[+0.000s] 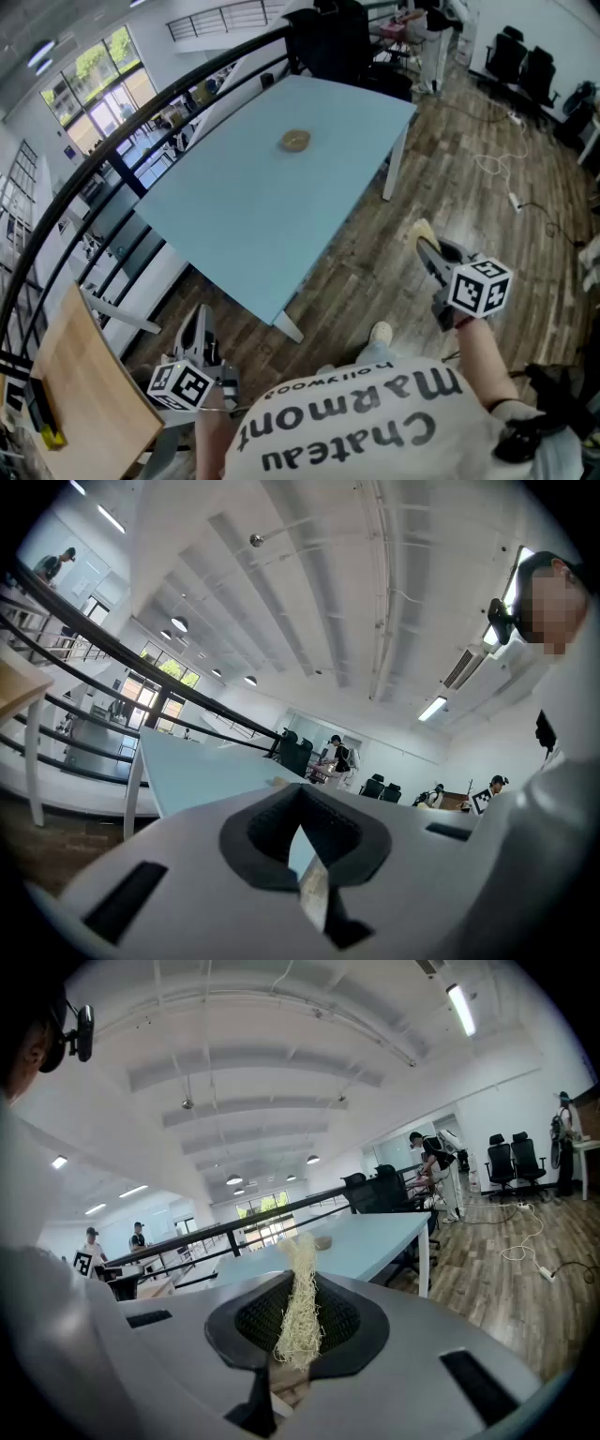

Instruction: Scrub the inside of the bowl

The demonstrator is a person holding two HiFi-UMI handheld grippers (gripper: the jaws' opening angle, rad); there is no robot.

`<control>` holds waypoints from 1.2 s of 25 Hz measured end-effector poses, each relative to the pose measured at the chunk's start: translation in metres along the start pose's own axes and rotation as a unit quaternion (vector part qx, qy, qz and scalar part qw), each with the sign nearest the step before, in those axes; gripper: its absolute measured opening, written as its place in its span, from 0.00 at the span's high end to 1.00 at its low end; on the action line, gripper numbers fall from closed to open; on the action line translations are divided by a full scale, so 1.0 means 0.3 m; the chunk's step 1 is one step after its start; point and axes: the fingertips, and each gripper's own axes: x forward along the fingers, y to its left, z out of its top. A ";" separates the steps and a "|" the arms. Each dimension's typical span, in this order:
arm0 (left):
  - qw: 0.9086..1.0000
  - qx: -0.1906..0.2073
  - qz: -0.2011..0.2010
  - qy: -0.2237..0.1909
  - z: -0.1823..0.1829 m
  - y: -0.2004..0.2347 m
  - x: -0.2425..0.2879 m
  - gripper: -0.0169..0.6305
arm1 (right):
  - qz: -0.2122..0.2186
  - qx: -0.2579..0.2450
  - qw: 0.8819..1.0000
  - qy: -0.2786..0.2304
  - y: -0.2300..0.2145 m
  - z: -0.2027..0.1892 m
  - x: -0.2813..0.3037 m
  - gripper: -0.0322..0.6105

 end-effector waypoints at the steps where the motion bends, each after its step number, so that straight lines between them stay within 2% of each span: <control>1: 1.000 0.000 0.001 0.001 0.002 0.006 0.001 0.97 | 0.000 0.002 1.000 0.001 0.003 -0.005 0.003 0.85; 13: 1.000 -0.016 -0.015 0.008 0.013 0.053 0.050 0.97 | -0.012 -0.006 1.000 0.017 0.031 -0.032 0.043 0.85; 20: 0.999 -0.028 -0.031 0.023 -0.021 0.062 0.108 0.97 | -0.017 0.031 0.999 0.027 0.028 -0.054 0.071 0.85; 24: 0.998 -0.036 -0.031 0.037 -0.035 0.077 0.156 0.97 | -0.026 0.036 0.999 0.030 0.003 -0.043 0.094 0.85; 30: 0.998 -0.030 -0.035 0.031 -0.009 0.051 0.264 0.97 | -0.021 0.048 0.998 0.021 -0.064 0.010 0.181 0.85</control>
